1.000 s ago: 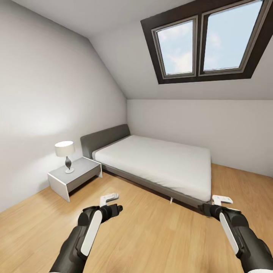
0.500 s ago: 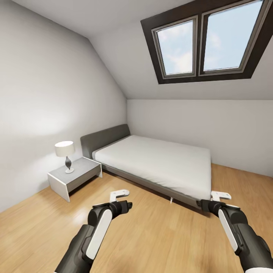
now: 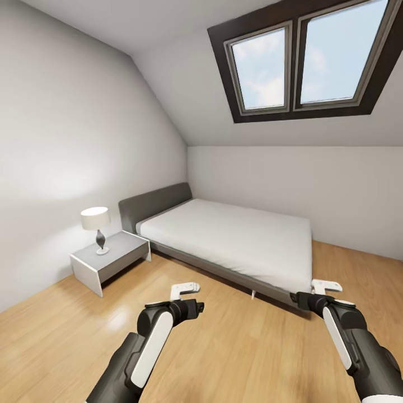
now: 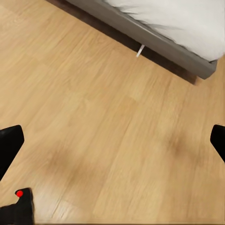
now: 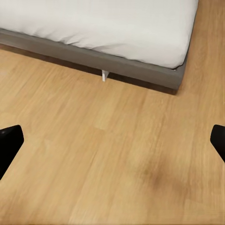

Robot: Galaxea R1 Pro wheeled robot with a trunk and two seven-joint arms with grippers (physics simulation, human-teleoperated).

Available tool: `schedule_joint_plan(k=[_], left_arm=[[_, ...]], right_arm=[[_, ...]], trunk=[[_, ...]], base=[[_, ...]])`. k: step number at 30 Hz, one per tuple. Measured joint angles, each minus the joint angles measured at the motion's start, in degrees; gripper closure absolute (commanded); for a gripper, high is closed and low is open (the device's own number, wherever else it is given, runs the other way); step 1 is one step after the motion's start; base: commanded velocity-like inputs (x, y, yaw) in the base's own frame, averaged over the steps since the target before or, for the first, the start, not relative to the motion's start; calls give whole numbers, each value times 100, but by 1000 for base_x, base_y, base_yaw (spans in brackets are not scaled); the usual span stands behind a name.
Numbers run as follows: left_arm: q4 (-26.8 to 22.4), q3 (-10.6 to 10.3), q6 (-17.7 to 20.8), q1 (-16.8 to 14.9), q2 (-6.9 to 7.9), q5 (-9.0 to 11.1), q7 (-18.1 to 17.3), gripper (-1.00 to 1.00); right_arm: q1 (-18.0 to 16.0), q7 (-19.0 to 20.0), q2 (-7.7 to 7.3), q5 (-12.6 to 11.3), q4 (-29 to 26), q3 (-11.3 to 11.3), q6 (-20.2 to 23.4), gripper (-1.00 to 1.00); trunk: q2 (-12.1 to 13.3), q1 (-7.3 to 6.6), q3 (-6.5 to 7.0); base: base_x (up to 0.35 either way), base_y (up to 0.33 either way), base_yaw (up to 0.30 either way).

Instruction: Attach the digital camera to the camera tripod in the bedroom.

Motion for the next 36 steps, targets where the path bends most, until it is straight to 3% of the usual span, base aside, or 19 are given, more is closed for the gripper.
schedule_joint_plan(k=[5, 9, 11, 12, 15, 18, 19, 20, 28, 36], left_arm=[[2, 104, 26, -1, 8, -8, 14, -100], [29, 460, 36, -3, 42, -5, 2, -100], [6, 769, 46, -4, 67, 14, -8, -100], [-67, 1124, 80, -5, 90, 74, -13, -100], [-90, 1360, 178, -2, 119, 252, -26, -100], [-88, 1439, 238, -3, 143, 424, -40, -100], [-40, 1495, 235, -3, 166, 643, -26, -100], [5, 1500, 228, -3, 169, 668, -25, -100], [651, 1515, -22, -5, 262, 694, -42, -100], [926, 1494, -389, -3, 366, 698, -43, -100]], right_arm=[[0, 7, 62, -23, 2, 13, 17, -100], [0, 44, 85, -38, 1, 22, 70, -100], [0, 112, 82, -46, -6, 24, 105, -100], [0, 312, 78, -44, -69, 25, 167, -100], [0, 635, 67, -38, -158, 22, 359, -100], [0, 934, 50, -30, -196, 15, 570, -100], [0, 1477, 34, 0, -224, 9, 788, -100], [0, 1555, 31, 21, -227, 7, 810, -100], [0, 1765, 23, 64, -257, 16, 871, -100], [0, 1809, 5, 72, -288, 14, 1079, -100]], trunk=[[-201, 110, -90], [-361, 198, -162], [-441, 242, -198], [-481, 264, -215], [-602, 330, -269], [-722, 396, -323], [-762, 418, -341], [-802, 439, -359], [-1123, 615, -503], [-1444, 791, -647]], base=[[0, 0, 0], [0, 0, 0], [0, 0, 0], [0, 0, 0], [0, 0, 0], [0, 0, 0], [0, 0, 0], [0, 0, 0], [0, 0, 0], [0, 0, 0]])
